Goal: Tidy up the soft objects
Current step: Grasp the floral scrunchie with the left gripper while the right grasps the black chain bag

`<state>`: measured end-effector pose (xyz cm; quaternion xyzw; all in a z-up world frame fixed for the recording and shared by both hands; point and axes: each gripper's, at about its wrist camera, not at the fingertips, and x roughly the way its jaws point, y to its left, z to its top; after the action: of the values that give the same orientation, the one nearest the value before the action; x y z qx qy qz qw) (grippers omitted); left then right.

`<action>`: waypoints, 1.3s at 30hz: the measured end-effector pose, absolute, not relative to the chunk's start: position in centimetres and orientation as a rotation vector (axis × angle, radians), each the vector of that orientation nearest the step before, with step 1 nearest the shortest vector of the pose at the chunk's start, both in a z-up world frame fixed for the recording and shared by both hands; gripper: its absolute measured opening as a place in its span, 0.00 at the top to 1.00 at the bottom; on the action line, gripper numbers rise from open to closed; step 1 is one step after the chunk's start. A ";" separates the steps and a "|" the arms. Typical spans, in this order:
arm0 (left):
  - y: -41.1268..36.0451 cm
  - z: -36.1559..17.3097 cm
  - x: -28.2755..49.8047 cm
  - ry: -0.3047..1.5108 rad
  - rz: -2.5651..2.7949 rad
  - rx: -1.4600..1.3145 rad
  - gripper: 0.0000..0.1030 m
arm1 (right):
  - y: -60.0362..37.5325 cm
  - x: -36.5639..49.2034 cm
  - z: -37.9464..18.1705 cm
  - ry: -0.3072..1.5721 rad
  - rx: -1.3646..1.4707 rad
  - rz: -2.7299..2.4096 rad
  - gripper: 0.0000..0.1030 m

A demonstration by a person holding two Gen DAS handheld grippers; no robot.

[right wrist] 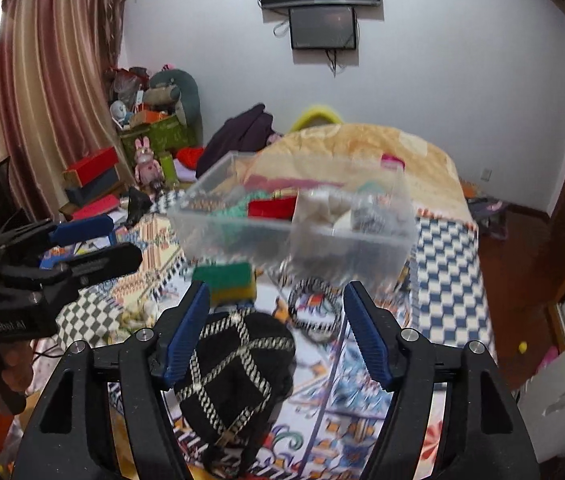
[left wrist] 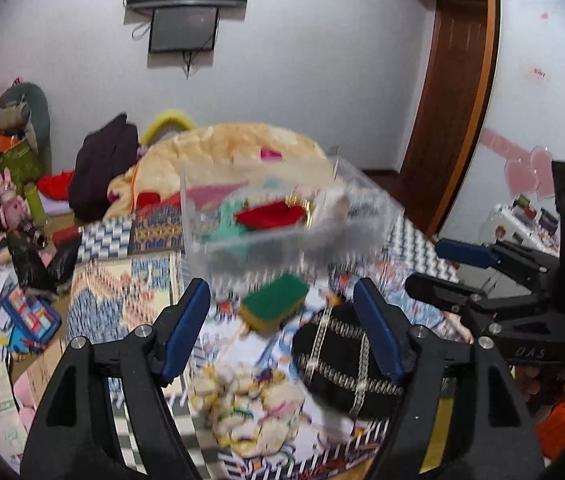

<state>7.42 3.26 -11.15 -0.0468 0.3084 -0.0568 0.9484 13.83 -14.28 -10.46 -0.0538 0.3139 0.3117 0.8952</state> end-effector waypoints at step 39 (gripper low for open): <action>4.4 -18.7 5.3 0.789 -0.068 -0.153 0.82 | -13.8 11.9 -14.6 0.833 -0.076 0.762 0.85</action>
<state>5.31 4.37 -18.73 -0.0746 0.3839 -0.0329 0.9198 11.92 -13.84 -14.62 -0.0362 0.3946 0.3609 0.8443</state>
